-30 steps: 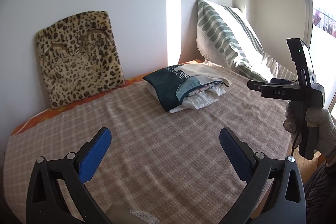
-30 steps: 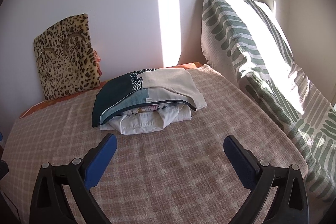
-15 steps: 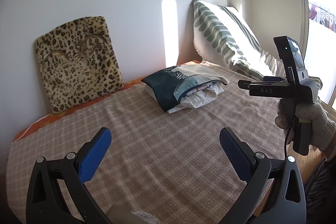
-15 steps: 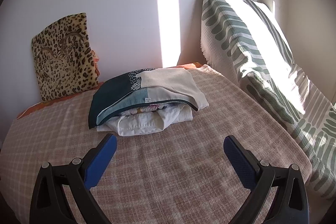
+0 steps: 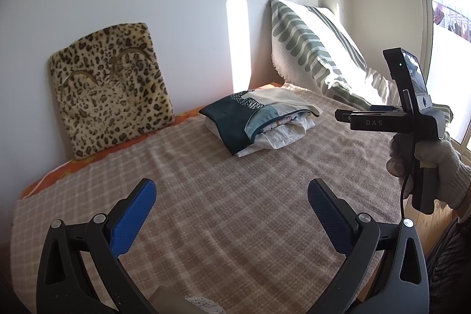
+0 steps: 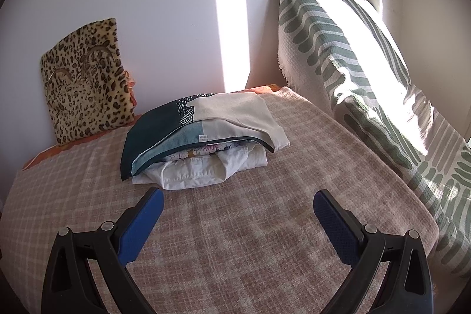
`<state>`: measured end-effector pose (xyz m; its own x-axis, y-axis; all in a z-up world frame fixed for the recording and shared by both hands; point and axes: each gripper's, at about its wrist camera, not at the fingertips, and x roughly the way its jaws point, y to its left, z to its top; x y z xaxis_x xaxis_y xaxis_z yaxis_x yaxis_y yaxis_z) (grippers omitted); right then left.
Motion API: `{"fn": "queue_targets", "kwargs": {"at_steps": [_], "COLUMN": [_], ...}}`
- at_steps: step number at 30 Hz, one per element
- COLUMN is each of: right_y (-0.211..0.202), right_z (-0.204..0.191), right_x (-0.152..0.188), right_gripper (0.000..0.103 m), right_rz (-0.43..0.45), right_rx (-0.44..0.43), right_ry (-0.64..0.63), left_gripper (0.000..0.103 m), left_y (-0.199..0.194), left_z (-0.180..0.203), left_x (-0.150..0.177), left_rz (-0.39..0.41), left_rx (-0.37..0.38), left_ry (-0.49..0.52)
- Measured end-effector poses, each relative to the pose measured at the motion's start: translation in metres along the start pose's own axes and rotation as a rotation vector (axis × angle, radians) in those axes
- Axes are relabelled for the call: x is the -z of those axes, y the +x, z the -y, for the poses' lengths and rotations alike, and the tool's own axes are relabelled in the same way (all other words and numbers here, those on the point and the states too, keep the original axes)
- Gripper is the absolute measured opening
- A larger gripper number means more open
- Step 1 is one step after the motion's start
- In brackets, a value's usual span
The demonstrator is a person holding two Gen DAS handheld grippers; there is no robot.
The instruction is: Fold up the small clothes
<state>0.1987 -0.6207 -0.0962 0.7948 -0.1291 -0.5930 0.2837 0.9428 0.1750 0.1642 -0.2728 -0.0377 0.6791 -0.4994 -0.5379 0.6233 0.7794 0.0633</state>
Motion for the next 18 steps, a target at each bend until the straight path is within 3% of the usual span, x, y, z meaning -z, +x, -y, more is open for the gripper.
{"fn": "queue_targets", "kwargs": {"at_steps": [18], "right_y": [0.0016], "right_z": [-0.0061], "right_x": [-0.0012], "right_gripper": [0.103], "right_rz": [-0.003], "right_rx": [-0.015], "right_ry": [-0.006], "left_gripper": [0.103], "left_y": [-0.0014], "left_z": [-0.0024], "left_x": [0.0017], "left_rz": [0.003], "left_rx": [-0.006], "left_ry": [0.003]}}
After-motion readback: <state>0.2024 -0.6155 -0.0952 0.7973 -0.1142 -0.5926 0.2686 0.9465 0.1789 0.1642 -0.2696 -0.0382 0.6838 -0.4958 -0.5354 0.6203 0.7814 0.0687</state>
